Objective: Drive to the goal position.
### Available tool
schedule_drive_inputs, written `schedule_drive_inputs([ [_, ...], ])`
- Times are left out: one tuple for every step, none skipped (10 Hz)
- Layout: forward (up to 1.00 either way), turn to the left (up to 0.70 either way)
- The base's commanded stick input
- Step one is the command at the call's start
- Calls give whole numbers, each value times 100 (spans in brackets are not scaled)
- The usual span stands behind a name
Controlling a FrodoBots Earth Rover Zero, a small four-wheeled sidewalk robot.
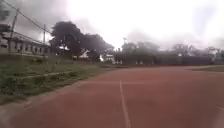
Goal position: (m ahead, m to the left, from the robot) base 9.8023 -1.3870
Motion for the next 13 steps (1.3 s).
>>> schedule_drive_inputs([
  [70, -29],
  [70, -21],
  [70, -19],
  [70, -17],
  [70, -4],
  [70, -2],
  [70, 0],
  [70, 1],
  [70, 1],
  [70, 1],
  [70, 1],
  [70, 1],
  [70, 1],
])
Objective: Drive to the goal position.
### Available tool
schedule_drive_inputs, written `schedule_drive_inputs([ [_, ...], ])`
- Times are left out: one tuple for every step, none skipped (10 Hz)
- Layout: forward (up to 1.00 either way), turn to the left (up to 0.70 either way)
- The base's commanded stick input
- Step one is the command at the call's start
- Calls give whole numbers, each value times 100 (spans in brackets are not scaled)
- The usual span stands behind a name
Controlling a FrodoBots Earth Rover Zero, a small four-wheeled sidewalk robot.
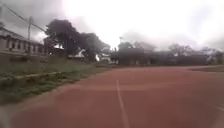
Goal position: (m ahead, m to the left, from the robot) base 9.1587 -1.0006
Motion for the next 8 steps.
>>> schedule_drive_inputs([
  [70, 1],
  [70, 1],
  [70, 1],
  [70, 1],
  [70, 1],
  [70, 1],
  [70, 1],
  [70, 1],
])
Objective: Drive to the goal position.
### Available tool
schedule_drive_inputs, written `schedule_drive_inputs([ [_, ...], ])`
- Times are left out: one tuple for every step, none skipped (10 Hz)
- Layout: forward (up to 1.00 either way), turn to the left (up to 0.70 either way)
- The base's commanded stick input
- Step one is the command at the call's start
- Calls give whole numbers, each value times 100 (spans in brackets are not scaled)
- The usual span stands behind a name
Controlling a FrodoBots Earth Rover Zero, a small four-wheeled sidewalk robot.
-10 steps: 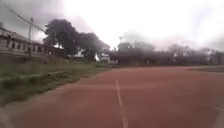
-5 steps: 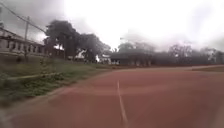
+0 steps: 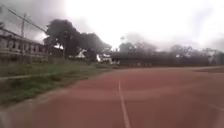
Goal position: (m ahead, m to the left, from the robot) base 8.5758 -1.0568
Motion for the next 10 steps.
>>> schedule_drive_inputs([
  [70, 1],
  [70, 1],
  [70, 1],
  [70, 1],
  [70, 1],
  [70, 1],
  [70, 1],
  [70, 1],
  [70, 1],
  [70, 1],
])
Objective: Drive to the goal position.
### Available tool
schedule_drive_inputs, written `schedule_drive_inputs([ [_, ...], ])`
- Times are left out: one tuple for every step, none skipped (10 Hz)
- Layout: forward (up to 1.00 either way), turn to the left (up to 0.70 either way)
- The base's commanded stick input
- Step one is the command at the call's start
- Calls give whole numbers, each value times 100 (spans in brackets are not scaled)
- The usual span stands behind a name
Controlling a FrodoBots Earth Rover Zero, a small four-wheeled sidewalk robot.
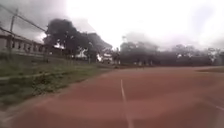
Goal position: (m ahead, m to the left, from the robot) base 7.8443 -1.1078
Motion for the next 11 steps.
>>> schedule_drive_inputs([
  [70, 1],
  [70, 1],
  [70, 1],
  [70, 1],
  [70, 1],
  [70, 1],
  [70, 1],
  [70, 1],
  [70, 1],
  [70, 1],
  [70, 1],
])
